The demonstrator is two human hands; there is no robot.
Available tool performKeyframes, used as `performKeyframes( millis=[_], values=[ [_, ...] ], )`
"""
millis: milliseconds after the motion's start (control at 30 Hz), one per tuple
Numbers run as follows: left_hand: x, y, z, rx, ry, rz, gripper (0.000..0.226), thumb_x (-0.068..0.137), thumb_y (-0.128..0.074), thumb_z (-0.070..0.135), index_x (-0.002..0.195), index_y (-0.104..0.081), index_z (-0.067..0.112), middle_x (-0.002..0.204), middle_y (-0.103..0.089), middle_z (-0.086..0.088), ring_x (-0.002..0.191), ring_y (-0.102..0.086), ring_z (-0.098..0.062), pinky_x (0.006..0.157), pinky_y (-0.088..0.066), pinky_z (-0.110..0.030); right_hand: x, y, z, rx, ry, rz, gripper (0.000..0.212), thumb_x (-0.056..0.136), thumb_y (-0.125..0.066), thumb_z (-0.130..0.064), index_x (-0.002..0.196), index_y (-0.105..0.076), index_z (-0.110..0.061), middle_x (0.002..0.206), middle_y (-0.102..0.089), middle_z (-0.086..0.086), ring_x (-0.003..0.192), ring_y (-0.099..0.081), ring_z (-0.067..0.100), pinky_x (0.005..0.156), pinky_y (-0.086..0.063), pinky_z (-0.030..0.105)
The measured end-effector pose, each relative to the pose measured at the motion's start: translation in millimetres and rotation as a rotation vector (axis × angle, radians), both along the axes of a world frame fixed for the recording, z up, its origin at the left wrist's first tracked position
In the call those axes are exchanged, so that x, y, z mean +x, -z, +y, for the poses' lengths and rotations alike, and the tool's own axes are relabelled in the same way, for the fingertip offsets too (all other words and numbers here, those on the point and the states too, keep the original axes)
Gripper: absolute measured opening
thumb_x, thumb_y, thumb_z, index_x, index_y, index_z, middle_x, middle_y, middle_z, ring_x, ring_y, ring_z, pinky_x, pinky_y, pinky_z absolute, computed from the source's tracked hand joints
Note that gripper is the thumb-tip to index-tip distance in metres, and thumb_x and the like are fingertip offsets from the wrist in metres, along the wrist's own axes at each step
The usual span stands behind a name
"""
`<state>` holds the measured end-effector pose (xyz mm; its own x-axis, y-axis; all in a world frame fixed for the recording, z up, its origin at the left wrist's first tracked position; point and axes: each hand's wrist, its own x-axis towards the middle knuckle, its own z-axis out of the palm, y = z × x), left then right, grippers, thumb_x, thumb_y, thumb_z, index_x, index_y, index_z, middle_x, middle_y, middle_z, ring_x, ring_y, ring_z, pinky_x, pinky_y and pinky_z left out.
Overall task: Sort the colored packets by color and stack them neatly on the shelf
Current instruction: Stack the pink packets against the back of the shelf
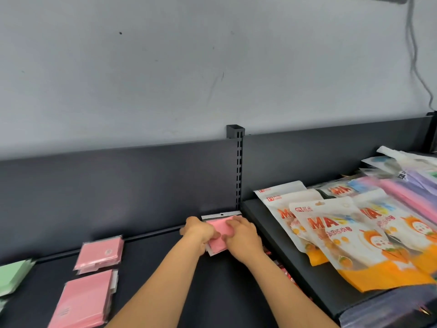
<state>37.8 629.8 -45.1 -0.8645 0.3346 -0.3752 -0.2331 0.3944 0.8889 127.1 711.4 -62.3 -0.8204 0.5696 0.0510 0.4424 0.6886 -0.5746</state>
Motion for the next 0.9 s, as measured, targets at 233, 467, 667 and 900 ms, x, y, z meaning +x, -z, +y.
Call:
performKeyframes(
  millis=[233, 467, 667, 900],
  values=[
    [7.7, -8.1, -38.2, 0.192, 0.134, -0.053, 0.040, 0.065, -0.065, -0.023, 0.098, -0.063, 0.000, 0.103, -0.068, -0.016, 0.098, -0.062, -0.030, 0.081, -0.052, -0.038, 8.1, -4.0, -4.1, -0.336, 0.044, 0.132, 0.110, 0.069, -0.076, -0.017, 0.149, -0.002, -0.032, 0.151, -0.019, 0.004, 0.139, -0.019, 0.027, 0.111, -0.026, 0.040],
    [29.8, -12.0, -102.9, 0.139, 0.139, 0.351, 0.045, 0.075, -0.061, -0.014, 0.100, -0.060, 0.023, 0.101, -0.067, 0.002, 0.094, -0.062, -0.015, 0.074, -0.050, -0.022, 12.3, -6.6, -33.7, -0.562, -0.089, 0.322, 0.059, 0.075, -0.060, 0.009, 0.123, -0.045, -0.022, 0.114, -0.061, -0.002, 0.102, -0.058, 0.011, 0.086, -0.049, 0.025],
    [68.0, -7.2, -136.9, 0.291, 0.057, 0.436, 0.049, 0.079, -0.066, -0.005, 0.106, -0.053, 0.033, 0.103, -0.066, 0.013, 0.097, -0.061, -0.002, 0.078, -0.049, -0.019, 48.4, -19.3, -59.7, -0.492, -0.234, 0.393, 0.046, 0.084, -0.061, 0.003, 0.110, -0.047, -0.032, 0.103, -0.058, -0.020, 0.099, -0.055, -0.004, 0.087, -0.044, 0.018],
    [79.9, 16.4, -136.2, 0.359, -0.075, 0.162, 0.055, 0.084, -0.058, -0.006, 0.126, -0.038, 0.022, 0.120, -0.058, 0.001, 0.109, -0.055, -0.014, 0.100, -0.044, -0.036, 61.1, -0.4, -70.4, -0.643, -0.221, 0.223, 0.054, 0.078, -0.054, 0.013, 0.113, -0.049, -0.028, 0.113, -0.060, -0.001, 0.104, -0.057, 0.013, 0.086, -0.048, 0.024]
  ],
)
